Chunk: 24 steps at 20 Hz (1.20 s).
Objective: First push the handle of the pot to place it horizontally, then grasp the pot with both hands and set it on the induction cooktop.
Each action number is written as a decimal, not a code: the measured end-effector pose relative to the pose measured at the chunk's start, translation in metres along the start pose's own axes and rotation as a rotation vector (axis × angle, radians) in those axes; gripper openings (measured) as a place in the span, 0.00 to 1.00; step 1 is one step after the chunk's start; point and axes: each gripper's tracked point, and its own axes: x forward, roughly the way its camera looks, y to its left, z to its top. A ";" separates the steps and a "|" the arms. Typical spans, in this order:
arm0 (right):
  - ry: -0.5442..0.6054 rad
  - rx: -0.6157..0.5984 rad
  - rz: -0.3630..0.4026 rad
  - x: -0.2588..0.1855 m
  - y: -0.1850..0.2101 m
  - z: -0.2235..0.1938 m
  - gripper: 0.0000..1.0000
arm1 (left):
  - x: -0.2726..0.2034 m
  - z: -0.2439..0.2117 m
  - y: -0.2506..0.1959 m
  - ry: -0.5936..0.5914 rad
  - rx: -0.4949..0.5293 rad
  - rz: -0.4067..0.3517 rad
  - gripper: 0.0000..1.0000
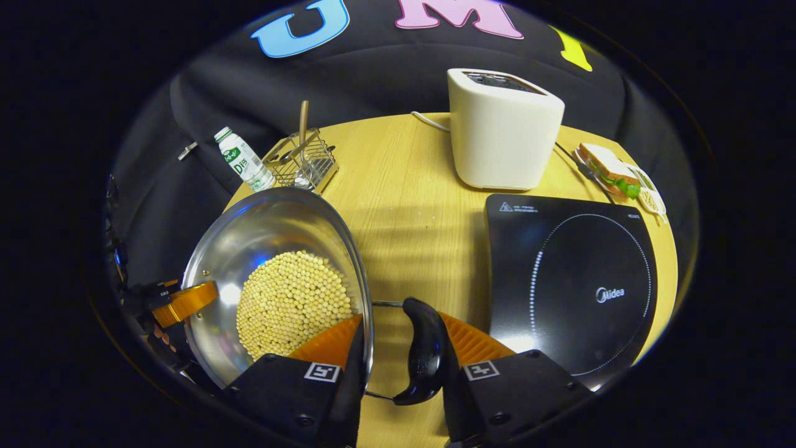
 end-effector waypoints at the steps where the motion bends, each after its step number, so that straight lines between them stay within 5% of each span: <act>1: 0.001 0.000 -0.004 -0.009 -0.007 0.000 0.57 | -0.005 0.000 -0.009 0.002 0.004 -0.004 0.59; 12: -0.014 0.036 -0.041 -0.084 -0.110 0.008 0.57 | -0.035 0.017 -0.131 0.014 0.022 -0.060 0.59; 24: -0.012 0.094 -0.076 -0.106 -0.241 0.024 0.56 | -0.010 0.037 -0.266 0.030 0.071 -0.111 0.59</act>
